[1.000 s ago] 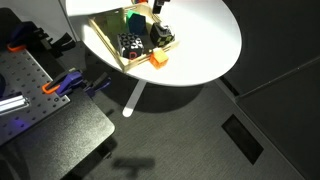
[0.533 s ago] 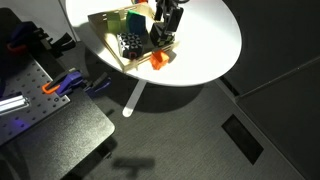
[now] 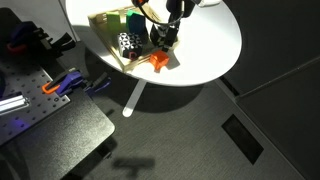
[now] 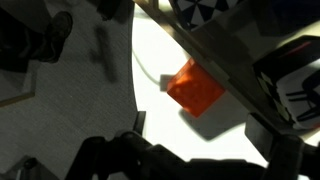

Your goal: Pick up the orange block on the right of the table and place it in the wooden tray

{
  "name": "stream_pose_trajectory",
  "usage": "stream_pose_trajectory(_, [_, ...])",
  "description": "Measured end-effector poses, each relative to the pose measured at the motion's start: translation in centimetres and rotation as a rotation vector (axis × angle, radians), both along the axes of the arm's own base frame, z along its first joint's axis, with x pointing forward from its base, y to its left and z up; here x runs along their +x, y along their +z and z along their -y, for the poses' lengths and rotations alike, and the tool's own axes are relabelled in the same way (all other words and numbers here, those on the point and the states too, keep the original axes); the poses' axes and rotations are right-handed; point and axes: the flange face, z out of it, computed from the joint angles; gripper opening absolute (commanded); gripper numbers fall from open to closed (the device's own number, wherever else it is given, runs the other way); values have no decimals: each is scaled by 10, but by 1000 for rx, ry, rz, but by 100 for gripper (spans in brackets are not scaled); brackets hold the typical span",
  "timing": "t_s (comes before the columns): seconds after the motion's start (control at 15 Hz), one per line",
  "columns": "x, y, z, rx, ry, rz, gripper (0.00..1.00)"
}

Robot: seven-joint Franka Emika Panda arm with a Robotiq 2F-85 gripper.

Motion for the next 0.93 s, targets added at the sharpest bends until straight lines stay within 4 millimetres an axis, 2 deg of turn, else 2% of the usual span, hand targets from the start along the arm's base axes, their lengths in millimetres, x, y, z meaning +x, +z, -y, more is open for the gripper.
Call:
stream_pose_trajectory(0.53, [8, -32, 4, -14, -341, 33, 100])
stream_pose_trajectory(0.93, [12, -62, 6, -18, -445, 26, 100])
